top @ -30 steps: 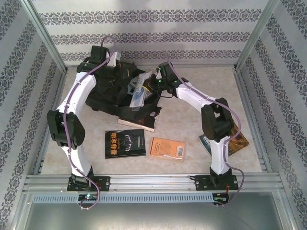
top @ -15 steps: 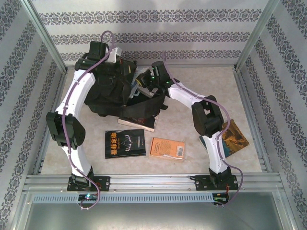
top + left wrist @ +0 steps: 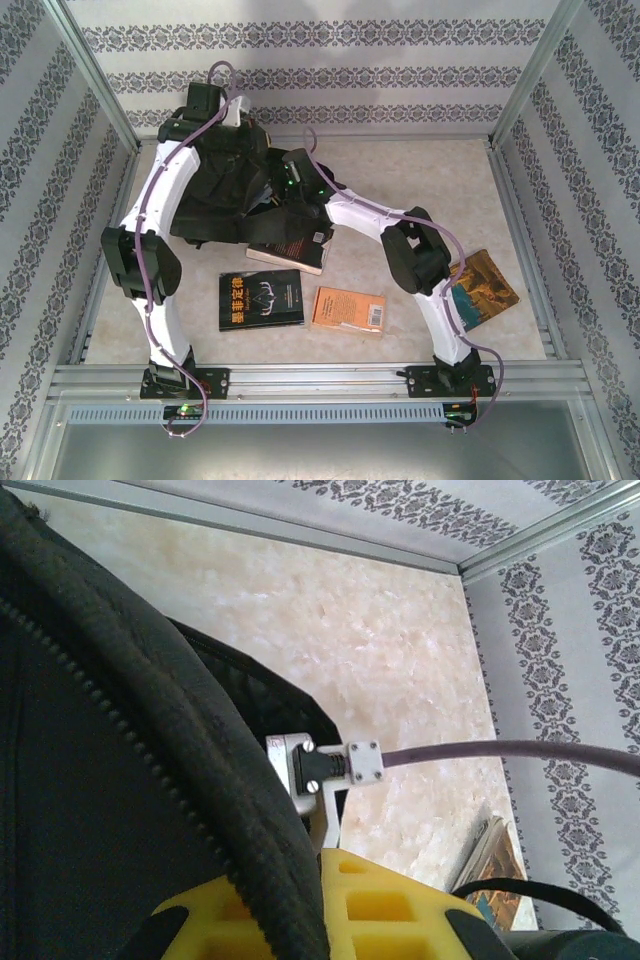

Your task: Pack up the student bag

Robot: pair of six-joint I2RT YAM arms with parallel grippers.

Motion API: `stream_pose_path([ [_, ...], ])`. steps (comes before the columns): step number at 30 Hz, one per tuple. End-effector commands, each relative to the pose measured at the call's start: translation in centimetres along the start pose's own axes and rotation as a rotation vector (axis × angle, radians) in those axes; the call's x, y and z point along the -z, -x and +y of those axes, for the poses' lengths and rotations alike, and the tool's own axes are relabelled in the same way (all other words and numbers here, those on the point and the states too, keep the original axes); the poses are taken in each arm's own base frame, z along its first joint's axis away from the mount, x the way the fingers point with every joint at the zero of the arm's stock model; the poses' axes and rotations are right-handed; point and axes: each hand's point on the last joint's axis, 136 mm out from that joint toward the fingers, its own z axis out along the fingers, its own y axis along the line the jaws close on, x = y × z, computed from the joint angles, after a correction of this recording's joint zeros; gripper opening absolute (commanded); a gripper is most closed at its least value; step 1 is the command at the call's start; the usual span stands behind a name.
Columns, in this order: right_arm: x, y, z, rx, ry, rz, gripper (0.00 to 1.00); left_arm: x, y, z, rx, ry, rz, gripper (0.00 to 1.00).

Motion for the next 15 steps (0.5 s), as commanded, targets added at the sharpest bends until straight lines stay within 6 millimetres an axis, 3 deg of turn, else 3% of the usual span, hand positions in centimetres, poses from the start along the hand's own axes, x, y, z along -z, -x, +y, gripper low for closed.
stream_pose_path([
  [1,4.7,1.6,2.3,0.209,-0.028,-0.029,0.92,2.3,1.9,-1.5,-0.044,-0.040,-0.098,0.00],
  [6,9.7,3.1,2.6,0.400,-0.084,-0.014,0.92,2.4,0.8,-0.2,-0.027,-0.025,-0.085,0.00],
  [10,13.6,2.7,2.0,0.542,-0.149,0.007,0.88,1.6,-1.1,0.4,0.008,-0.055,-0.049,0.00],
  [15,19.0,1.7,-3.5,0.592,-0.342,0.046,0.81,0.1,-3.7,0.5,0.041,-0.090,-0.004,0.00],
])
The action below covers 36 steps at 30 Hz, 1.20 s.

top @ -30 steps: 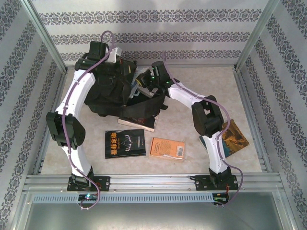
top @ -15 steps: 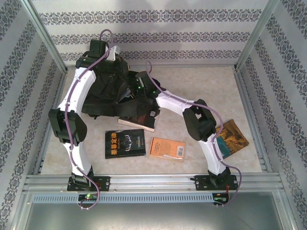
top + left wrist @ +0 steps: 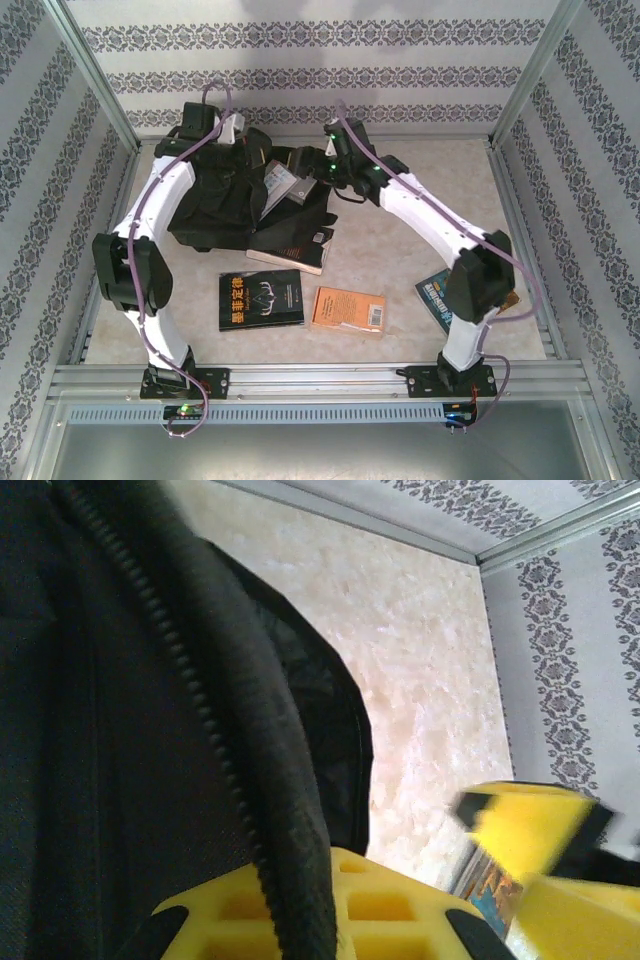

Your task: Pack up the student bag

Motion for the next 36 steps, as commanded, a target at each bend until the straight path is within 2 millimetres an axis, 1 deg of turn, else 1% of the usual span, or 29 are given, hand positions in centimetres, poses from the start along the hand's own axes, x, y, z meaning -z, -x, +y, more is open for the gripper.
stream_pose_path([
  [1,2.4,-5.0,-6.3,0.062,-0.196,0.138,0.80,0.1,-0.4,-1.9,-0.023,-0.072,-0.019,0.00],
  [4,5.2,-7.3,-11.4,-0.062,-0.276,0.159,0.77,-0.9,-1.7,-2.3,-0.038,-0.064,0.013,0.00],
  [5,6.7,-7.7,-13.7,-0.122,-0.347,0.141,0.77,-1.2,-2.0,-2.4,-0.039,-0.062,0.021,0.00],
  [6,8.1,-8.6,-16.4,-0.181,-0.437,0.133,0.77,-1.4,-2.4,-2.4,-0.040,-0.062,0.027,0.00],
  [7,9.4,-9.2,-18.5,-0.224,-0.506,0.119,0.78,-1.7,-2.7,-2.6,-0.042,-0.065,0.033,0.00],
  [9,12.6,-10.8,-23.4,-0.332,-0.684,0.094,0.79,-2.4,-3.2,-2.6,-0.047,-0.063,0.046,0.00],
  [12,16.5,-12.7,-28.8,-0.489,-0.891,0.060,0.80,-3.1,-4.0,-2.6,-0.050,-0.058,0.071,0.00],
  [13,17.4,-13.2,-30.1,-0.530,-0.950,0.062,0.80,-3.3,-4.1,-2.5,-0.051,-0.058,0.073,0.00],
  [15,18.2,-14.1,-32.4,-0.609,-1.021,0.093,0.81,-3.4,-4.3,-2.5,-0.047,-0.059,0.073,0.00],
  [16,18.0,-14.5,-33.1,-0.643,-1.034,0.115,0.81,-3.5,-4.4,-2.4,-0.043,-0.059,0.075,0.00],
  [19,16.6,-15.0,-35.1,-0.710,-1.033,0.160,0.83,-3.6,-4.6,-2.3,-0.037,-0.061,0.077,0.00],
  [22,14.6,-16.0,-36.5,-0.787,-0.993,0.213,0.84,-3.8,-4.9,-2.1,-0.030,-0.069,0.083,0.00],
  [24,13.4,-16.8,-37.1,-0.832,-0.963,0.246,0.83,-3.8,-5.0,-2.1,-0.027,-0.070,0.085,0.00],
  [26,13.1,-17.5,-37.7,-0.857,-0.974,0.256,0.79,-3.8,-5.0,-2.1,-0.027,-0.072,0.083,0.00],
  [30,13.1,-19.0,-38.4,-0.901,-0.997,0.249,0.67,-3.9,-4.9,-2.1,-0.024,-0.072,0.083,0.00],
  [32,13.3,-19.5,-38.6,-0.912,-1.009,0.239,0.59,-4.0,-4.9,-2.0,-0.022,-0.072,0.084,0.00],
  [36,13.5,-20.0,-38.6,-0.927,-1.006,0.217,0.34,-4.2,-4.9,-1.8,-0.018,-0.067,0.085,0.00],
])
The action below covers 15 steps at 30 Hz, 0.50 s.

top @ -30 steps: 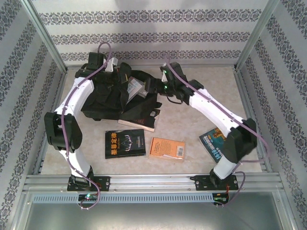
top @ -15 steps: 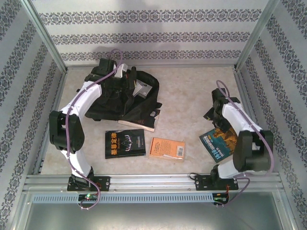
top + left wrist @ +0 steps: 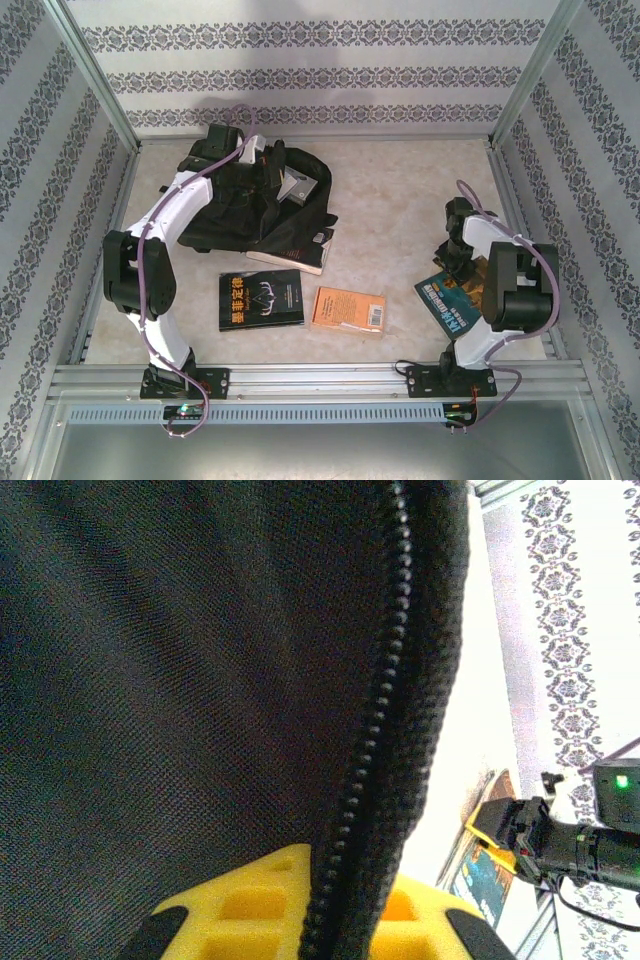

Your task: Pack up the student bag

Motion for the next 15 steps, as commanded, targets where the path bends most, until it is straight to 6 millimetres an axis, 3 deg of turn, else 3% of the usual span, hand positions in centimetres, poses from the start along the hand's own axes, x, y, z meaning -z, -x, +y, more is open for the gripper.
stream_pose_path([
  [1,-1.7,-1.6,-0.3,-0.037,0.015,0.052,0.27,-0.1,-0.5,-0.9,-0.005,-0.035,0.013,0.00],
  [5,-1.4,-1.8,0.5,-0.036,0.070,0.063,0.00,-0.5,-0.6,-0.6,-0.009,-0.021,0.020,0.00],
  [8,-0.6,-2.0,1.4,-0.034,0.131,0.071,0.00,-1.0,-1.4,-1.1,-0.046,0.001,0.050,0.02],
  [12,1.6,-2.3,3.2,-0.001,0.246,0.059,0.00,-1.9,-2.6,-2.3,-0.095,0.031,0.101,0.33],
  [15,3.6,-2.9,5.3,0.056,0.346,0.057,0.00,-1.9,-3.0,-3.3,-0.136,0.052,0.107,0.47],
])
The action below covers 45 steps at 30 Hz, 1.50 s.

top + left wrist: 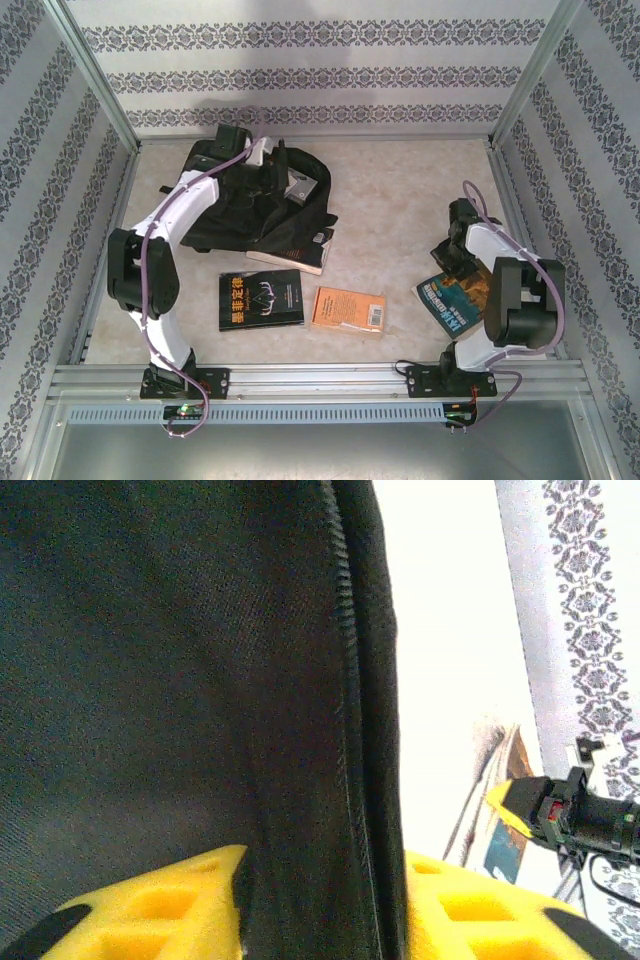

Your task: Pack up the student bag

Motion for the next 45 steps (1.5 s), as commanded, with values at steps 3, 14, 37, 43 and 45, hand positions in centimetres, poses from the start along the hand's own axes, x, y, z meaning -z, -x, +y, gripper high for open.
stream_pose_path([
  [3,2.5,-2.4,5.5,0.108,0.237,0.077,0.00,0.3,-0.8,-2.1,-0.106,0.066,0.033,0.59],
  [14,5.1,-4.2,9.5,0.170,0.401,0.134,0.00,-9.3,-9.7,-11.7,-0.293,-0.124,0.297,0.69],
  [37,4.7,-4.0,11.8,0.119,0.449,0.213,0.00,-18.3,-16.8,-14.6,-0.406,-0.186,0.472,0.69],
  [43,4.5,-4.0,12.0,0.105,0.450,0.224,0.00,-19.5,-17.7,-14.3,-0.451,-0.142,0.499,0.62],
  [45,4.5,-3.9,11.9,0.103,0.444,0.219,0.00,-19.7,-17.7,-14.3,-0.465,-0.130,0.492,0.53],
])
